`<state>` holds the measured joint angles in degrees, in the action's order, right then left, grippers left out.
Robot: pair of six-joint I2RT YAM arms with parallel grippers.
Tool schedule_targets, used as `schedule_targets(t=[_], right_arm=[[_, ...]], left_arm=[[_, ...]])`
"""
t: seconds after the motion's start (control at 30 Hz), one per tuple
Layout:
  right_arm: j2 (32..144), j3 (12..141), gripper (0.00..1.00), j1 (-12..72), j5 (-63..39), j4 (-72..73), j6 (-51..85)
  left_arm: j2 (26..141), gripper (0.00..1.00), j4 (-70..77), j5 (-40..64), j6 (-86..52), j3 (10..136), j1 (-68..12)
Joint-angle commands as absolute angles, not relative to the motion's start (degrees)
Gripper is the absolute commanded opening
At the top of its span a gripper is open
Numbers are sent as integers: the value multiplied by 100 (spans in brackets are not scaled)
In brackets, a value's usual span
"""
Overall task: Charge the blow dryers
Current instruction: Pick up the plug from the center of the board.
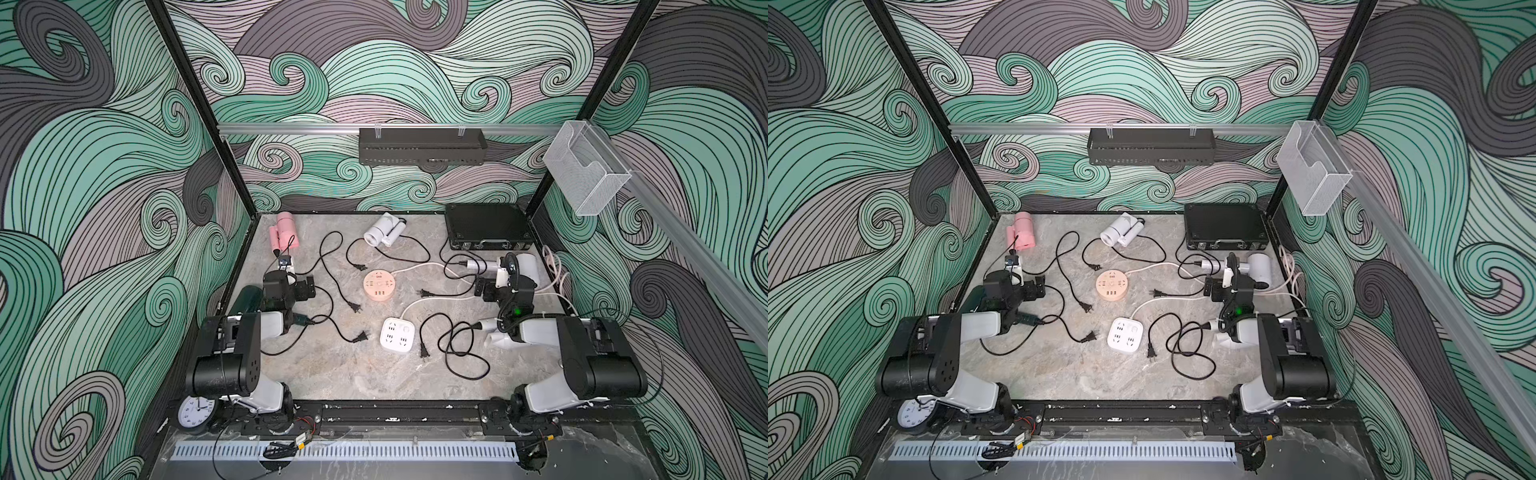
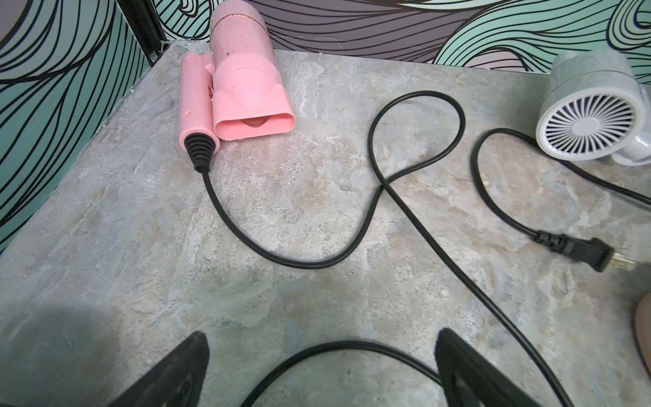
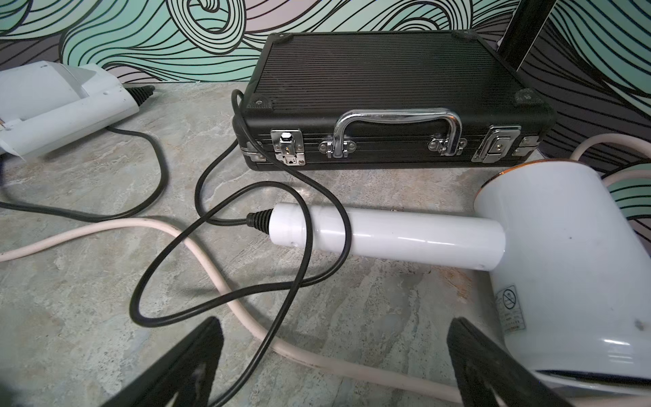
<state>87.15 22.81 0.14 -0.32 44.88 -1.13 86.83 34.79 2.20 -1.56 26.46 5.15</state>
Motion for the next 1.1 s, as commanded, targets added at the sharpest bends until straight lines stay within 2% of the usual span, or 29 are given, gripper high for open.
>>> schedule_targets(t=[0.0, 0.87, 0.9, 0.97, 1.07], right_arm=[[8758, 2391, 99, 46, 34, 4597, -211], [8701, 2383, 99, 52, 206, 4652, -133], [8537, 2483, 99, 65, 371, 4385, -76], [7975, 2964, 99, 55, 520, 2961, -1], [7401, 3549, 99, 44, 556, 1894, 155]], left_arm=[[8741, 99, 3577, 299, -182, 2828, 545], [8669, 99, 3413, 89, -259, 2904, 538], [8568, 99, 2878, -158, -390, 3155, 545], [8439, 99, 1918, -557, -598, 3668, 550], [8204, 99, 1253, -724, -716, 4065, 560]])
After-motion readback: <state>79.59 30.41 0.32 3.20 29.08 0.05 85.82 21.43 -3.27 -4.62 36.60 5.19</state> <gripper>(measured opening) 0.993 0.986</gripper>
